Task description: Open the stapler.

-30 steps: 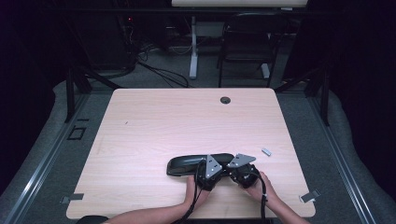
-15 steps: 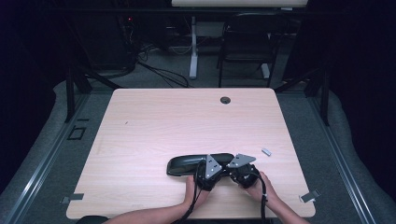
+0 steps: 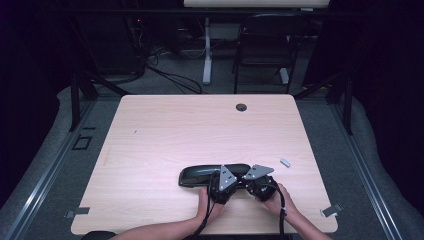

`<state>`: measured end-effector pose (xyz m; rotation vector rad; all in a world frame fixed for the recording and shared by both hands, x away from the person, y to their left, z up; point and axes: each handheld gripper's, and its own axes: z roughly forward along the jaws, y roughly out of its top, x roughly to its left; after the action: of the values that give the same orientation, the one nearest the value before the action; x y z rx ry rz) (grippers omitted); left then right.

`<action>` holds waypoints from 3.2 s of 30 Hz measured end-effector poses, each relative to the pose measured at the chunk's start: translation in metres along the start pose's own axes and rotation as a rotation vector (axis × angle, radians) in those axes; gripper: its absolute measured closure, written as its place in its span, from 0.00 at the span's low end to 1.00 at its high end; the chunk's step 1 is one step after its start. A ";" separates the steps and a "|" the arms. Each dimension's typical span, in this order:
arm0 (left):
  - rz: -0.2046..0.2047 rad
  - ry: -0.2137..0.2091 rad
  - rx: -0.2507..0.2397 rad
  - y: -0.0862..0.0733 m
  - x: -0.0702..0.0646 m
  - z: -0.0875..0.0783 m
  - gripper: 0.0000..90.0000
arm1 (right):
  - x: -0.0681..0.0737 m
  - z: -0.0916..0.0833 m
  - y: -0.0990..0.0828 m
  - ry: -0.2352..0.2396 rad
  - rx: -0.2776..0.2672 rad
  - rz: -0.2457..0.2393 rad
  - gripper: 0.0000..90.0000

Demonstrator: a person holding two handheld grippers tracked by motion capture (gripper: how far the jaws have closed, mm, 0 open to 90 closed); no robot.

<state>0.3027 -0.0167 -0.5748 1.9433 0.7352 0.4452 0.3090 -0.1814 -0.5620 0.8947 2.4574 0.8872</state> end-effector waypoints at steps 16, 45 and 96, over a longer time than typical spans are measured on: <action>-0.003 -0.005 -0.006 0.000 0.002 -0.001 1.00 | -0.002 0.001 0.000 0.010 -0.011 0.019 1.00; -0.010 -0.009 -0.006 0.002 0.005 -0.002 1.00 | -0.003 0.002 0.001 0.002 -0.008 0.008 1.00; 0.028 0.015 -0.286 0.059 0.020 -0.031 1.00 | -0.006 0.004 0.000 -0.010 -0.030 0.041 1.00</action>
<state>0.3175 -0.0023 -0.5084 1.6852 0.6180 0.5508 0.3154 -0.1836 -0.5648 0.9400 2.4183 0.9293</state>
